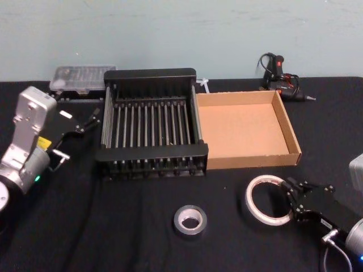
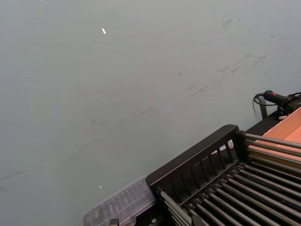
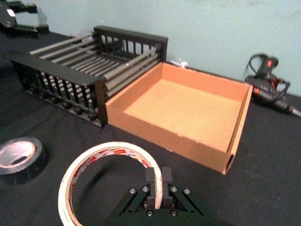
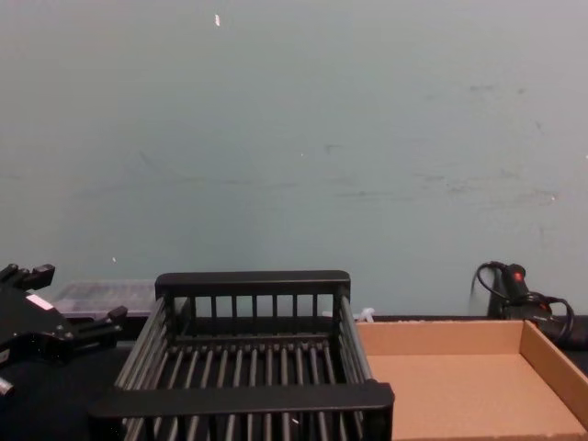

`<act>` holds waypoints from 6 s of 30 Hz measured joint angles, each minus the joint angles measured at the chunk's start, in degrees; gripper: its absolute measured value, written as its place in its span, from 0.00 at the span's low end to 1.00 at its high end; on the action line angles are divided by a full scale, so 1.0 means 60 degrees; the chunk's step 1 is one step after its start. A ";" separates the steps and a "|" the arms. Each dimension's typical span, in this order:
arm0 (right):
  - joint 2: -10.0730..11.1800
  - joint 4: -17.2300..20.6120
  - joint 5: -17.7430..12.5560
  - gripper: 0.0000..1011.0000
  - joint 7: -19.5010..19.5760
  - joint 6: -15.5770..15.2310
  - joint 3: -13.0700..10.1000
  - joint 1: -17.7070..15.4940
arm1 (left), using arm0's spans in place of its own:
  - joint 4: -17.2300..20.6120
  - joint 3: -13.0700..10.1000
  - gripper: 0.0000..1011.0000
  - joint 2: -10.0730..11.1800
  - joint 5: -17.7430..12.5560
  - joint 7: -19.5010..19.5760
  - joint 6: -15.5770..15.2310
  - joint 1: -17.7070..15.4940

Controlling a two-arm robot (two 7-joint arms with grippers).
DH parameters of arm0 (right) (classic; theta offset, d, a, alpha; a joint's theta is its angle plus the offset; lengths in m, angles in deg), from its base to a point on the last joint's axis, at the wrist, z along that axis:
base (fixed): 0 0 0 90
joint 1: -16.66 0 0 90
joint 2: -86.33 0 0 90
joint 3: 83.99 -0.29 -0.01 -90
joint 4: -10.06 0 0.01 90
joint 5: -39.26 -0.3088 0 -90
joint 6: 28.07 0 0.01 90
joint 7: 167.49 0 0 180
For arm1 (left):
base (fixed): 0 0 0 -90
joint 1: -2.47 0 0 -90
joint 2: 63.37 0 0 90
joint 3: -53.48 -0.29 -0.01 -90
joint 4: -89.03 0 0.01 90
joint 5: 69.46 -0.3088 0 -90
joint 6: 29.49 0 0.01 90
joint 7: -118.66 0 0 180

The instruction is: Pick up the white tape and place it into the black box , Pick up the silver tape and place it into the brown box.

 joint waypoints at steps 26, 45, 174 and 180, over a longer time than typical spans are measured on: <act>-0.0312 0.0639 0.0016 0.09 -0.0101 0.0577 -0.0484 -0.0068 | 0.0000 0.0000 0.99 0.0000 -0.0001 0.0000 0.0000 0.0000; -0.0756 0.0177 0.0122 0.09 0.0083 -0.0156 0.0016 0.1334 | 0.0000 0.0000 0.99 0.0000 0.0000 0.0000 0.0000 -0.0001; -0.3750 -0.5998 0.1641 0.99 -0.0256 -0.0103 0.2697 0.7360 | 0.0000 0.0000 0.99 0.0000 0.0000 0.0000 0.0000 0.0000; -0.3750 -0.5997 0.1640 0.99 -0.0256 -0.0103 0.2697 0.7361 | 0.0000 0.0000 0.99 0.0000 0.0000 0.0000 0.0000 0.0000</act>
